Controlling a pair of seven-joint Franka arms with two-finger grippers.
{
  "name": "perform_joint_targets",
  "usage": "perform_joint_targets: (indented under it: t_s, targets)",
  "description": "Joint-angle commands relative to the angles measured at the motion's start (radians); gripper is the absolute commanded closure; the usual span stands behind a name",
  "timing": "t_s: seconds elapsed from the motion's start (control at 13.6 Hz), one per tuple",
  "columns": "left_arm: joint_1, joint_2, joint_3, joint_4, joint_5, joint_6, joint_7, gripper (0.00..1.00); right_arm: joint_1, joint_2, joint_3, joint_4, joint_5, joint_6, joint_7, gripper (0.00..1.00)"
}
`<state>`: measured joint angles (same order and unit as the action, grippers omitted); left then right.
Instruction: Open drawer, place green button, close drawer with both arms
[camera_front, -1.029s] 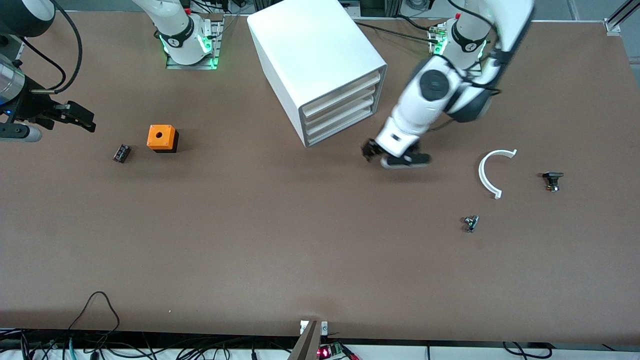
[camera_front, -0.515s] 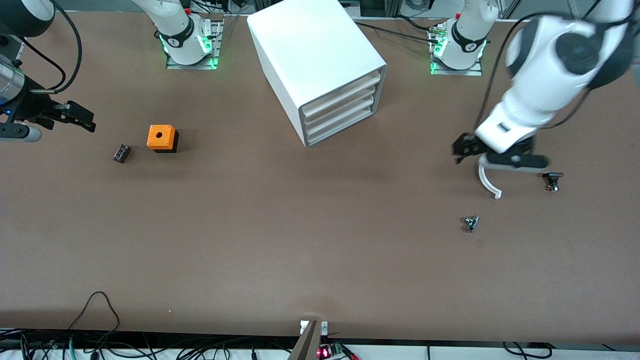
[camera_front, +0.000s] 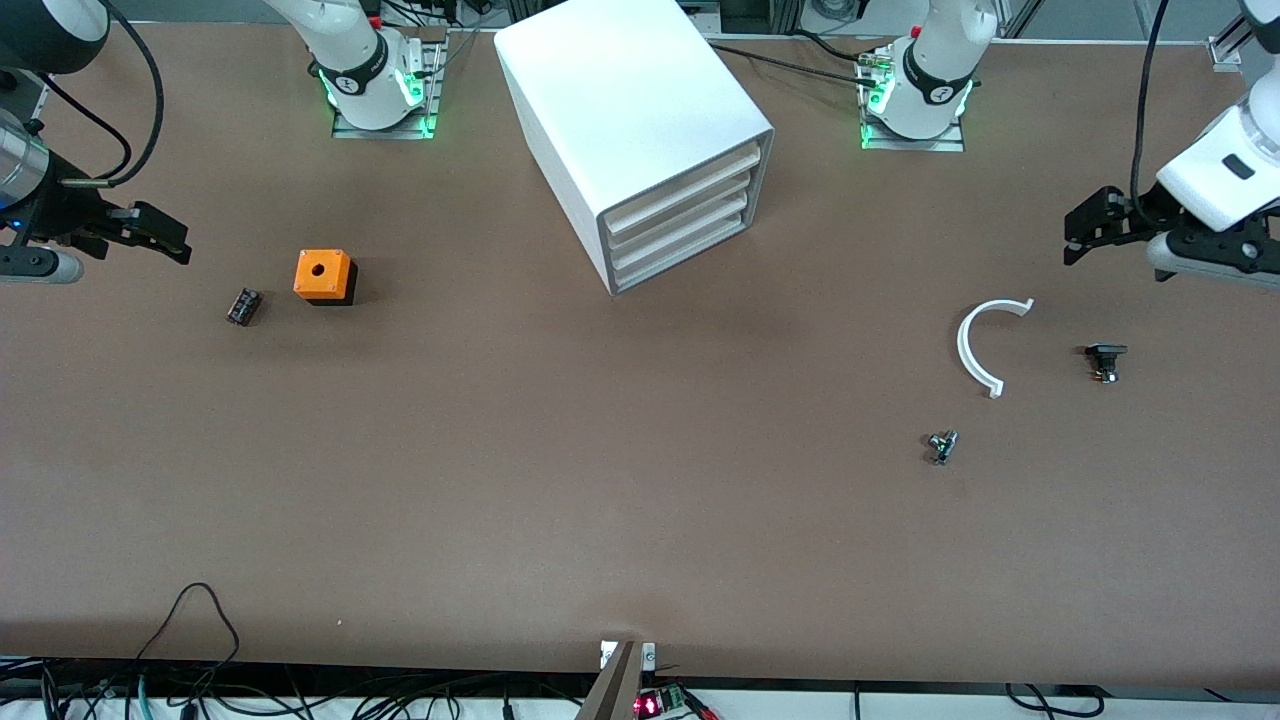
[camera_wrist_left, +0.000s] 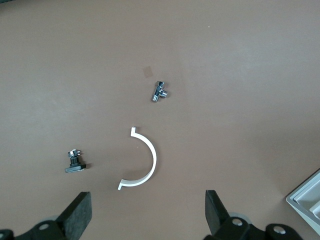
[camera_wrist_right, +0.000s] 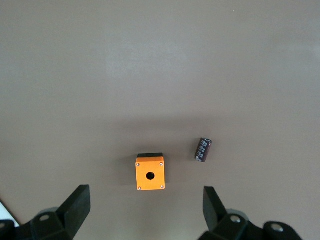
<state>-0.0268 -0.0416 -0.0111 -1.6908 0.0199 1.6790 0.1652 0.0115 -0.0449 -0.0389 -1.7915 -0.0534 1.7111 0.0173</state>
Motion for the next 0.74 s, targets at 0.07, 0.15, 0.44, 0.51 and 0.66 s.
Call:
perform_joint_targets:
  t_s: [0.07,0.15,0.44,0.51,0.66]
  targets:
    - [0.018,0.022,-0.004,0.033,0.009,-0.025,0.017,0.0,-0.005,0.0,0.001,0.017,0.018,-0.015,-0.022,0.0]
    - [0.018,0.02,-0.006,0.033,0.009,-0.025,0.017,0.0,-0.005,0.0,0.001,0.017,0.018,-0.015,-0.022,0.0]
    - [0.036,0.023,-0.001,0.028,0.009,-0.028,0.014,0.0,-0.005,0.0,0.001,0.017,0.018,-0.011,-0.022,0.0]
    - [0.039,0.028,-0.003,0.031,0.009,-0.027,0.014,0.0,-0.005,0.0,0.001,0.017,0.018,-0.011,-0.022,0.0]
    - [0.056,0.031,-0.003,0.031,0.009,-0.025,0.016,0.0,-0.005,0.0,0.001,0.017,0.018,-0.011,-0.022,0.0]
